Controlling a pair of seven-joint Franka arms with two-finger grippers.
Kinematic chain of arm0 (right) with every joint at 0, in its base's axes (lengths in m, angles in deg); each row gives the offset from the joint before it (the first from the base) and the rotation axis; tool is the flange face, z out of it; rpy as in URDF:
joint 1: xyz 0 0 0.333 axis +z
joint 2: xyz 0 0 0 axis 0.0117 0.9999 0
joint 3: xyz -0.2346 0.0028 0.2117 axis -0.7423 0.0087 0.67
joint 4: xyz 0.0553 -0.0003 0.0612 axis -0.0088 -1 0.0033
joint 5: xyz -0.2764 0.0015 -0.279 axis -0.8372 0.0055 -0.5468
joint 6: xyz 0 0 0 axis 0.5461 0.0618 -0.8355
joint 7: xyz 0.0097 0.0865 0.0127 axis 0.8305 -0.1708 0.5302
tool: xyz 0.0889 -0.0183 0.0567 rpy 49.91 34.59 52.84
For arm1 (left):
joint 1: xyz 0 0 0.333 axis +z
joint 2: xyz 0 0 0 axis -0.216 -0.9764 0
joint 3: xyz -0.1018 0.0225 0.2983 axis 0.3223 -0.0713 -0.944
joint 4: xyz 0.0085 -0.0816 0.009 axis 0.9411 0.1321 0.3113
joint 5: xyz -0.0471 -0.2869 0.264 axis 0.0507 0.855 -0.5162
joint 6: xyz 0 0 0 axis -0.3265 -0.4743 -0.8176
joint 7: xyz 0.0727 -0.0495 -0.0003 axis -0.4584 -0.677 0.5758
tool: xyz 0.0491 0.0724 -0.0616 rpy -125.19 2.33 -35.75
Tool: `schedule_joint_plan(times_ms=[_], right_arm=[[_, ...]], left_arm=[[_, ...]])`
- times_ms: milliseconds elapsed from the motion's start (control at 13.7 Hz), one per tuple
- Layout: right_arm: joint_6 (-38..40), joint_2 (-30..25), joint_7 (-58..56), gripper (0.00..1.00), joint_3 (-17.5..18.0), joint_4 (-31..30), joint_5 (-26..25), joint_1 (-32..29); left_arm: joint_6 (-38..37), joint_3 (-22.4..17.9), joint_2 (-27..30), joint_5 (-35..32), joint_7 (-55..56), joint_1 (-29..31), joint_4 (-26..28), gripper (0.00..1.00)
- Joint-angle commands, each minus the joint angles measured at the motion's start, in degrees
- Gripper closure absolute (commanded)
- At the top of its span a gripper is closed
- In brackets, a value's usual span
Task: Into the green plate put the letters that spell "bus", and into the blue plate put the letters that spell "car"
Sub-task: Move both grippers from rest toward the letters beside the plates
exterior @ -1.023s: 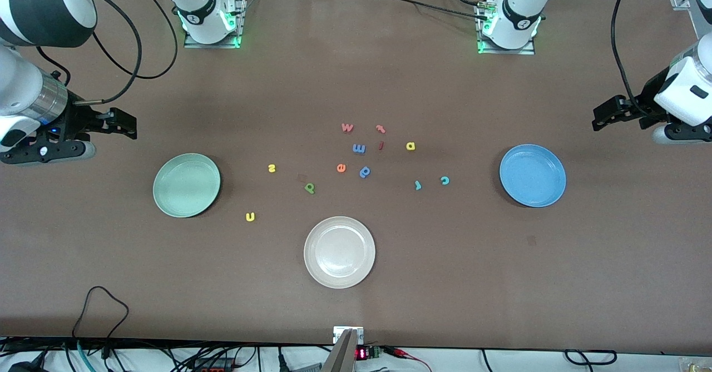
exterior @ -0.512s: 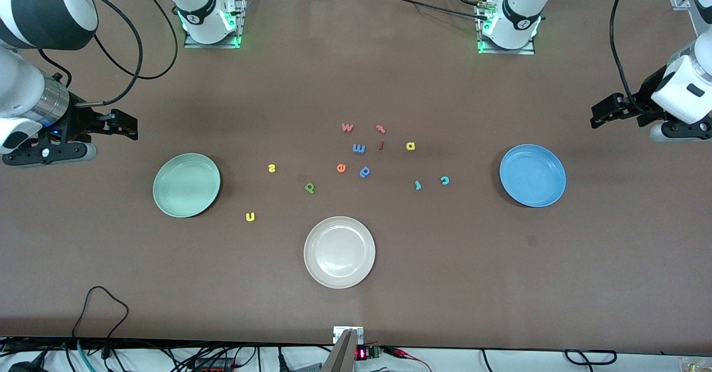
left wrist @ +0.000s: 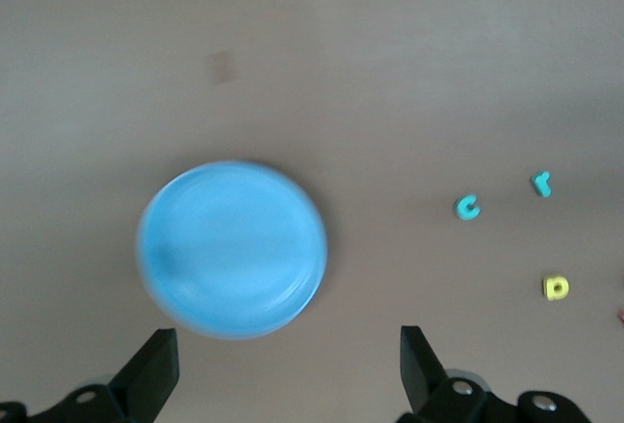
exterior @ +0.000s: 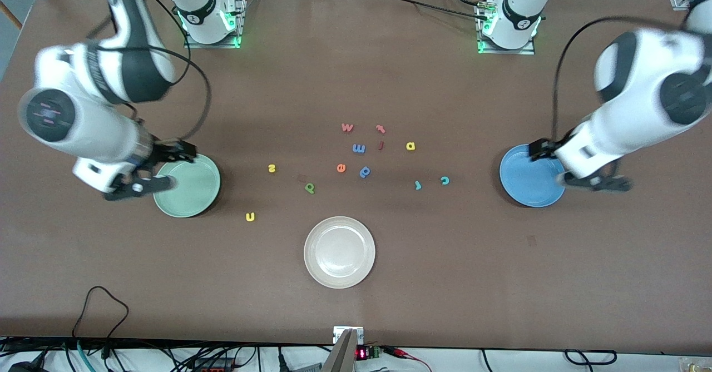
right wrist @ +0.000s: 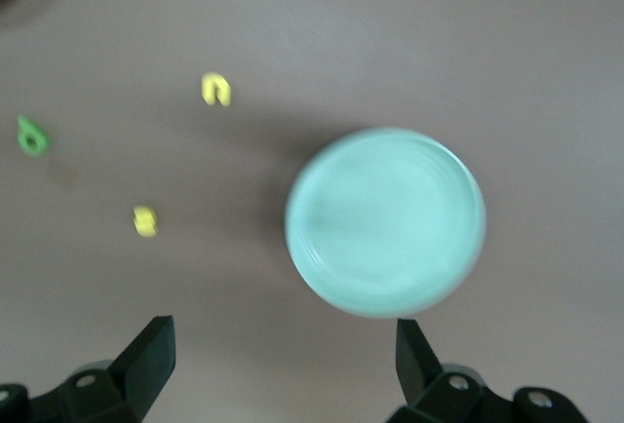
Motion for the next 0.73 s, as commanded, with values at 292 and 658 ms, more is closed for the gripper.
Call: schedule_joint_plan(times_ms=[292, 658], right_arm=[[-17.27, 12.05, 8.56, 0.0, -0.39, 0.92, 0.59, 4.05], [-26.68, 18.04, 12.71, 0.0, -1.0, 1.19, 0.5, 5.73]], left_arm=[[3.56, -0.29, -20.82, 7.72, 7.52, -8.8, -14.5, 0.26], [8.65, -0.38, -26.29, 7.63, 14.64, -13.29, -15.31, 0.37]])
